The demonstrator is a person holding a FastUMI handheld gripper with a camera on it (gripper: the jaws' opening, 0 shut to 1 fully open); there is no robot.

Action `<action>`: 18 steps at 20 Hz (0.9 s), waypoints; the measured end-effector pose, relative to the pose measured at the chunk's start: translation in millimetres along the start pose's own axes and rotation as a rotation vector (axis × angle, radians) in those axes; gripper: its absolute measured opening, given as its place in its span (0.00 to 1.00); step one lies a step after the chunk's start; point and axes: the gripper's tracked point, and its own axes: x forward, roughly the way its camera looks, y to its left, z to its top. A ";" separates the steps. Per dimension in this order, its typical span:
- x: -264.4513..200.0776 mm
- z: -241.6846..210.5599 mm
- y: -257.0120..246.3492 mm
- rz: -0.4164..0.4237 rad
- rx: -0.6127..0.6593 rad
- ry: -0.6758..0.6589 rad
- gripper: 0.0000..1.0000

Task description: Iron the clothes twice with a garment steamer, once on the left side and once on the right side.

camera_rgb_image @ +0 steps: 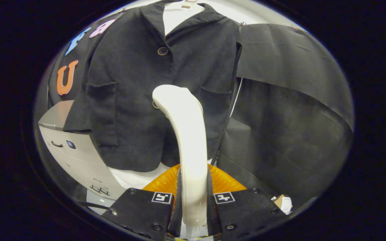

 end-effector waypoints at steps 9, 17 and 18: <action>-70.9 7.4 13.9 0.052 0.051 -0.071 0.32; -142.4 -5.1 43.4 0.132 0.041 -0.129 0.32; -153.7 -7.2 46.1 0.147 0.039 -0.134 0.32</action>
